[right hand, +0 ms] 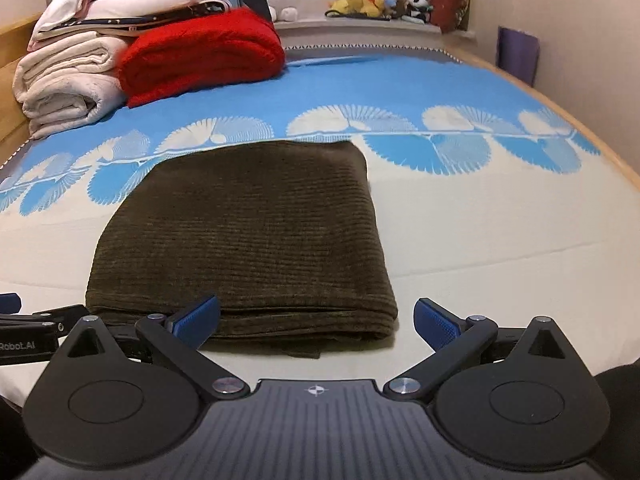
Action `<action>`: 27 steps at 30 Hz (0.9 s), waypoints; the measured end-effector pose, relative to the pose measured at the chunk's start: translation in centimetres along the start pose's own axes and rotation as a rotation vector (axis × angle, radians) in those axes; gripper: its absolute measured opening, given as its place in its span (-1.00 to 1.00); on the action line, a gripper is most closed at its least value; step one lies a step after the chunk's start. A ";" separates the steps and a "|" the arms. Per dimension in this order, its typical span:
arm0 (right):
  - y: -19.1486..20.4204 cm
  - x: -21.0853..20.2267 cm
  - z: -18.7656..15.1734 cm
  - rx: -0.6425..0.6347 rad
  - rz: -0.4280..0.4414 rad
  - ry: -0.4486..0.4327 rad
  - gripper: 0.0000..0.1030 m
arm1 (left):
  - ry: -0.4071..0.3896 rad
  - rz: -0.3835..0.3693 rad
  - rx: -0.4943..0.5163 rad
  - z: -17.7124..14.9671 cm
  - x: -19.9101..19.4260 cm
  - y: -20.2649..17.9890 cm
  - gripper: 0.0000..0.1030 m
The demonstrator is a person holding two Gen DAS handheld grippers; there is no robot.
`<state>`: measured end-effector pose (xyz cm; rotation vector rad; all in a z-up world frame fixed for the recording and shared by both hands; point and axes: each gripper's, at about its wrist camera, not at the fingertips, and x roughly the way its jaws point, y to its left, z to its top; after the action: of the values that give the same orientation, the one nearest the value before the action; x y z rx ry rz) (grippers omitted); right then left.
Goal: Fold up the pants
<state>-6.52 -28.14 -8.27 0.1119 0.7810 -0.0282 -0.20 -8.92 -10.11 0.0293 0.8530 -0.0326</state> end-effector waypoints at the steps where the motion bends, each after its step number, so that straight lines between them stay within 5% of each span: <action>1: 0.1 0.1 0.0 -0.005 -0.001 -0.001 0.98 | 0.001 0.001 -0.003 0.0 0.1 0.0 0.99; 27: 0.1 -0.4 0.1 -0.052 -0.007 -0.058 0.98 | -0.068 -0.016 0.013 0.1 -0.5 -0.5 0.99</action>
<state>-6.73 -28.00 -7.97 0.0588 0.7234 -0.0172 -0.49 -9.42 -9.62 0.0337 0.7855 -0.0536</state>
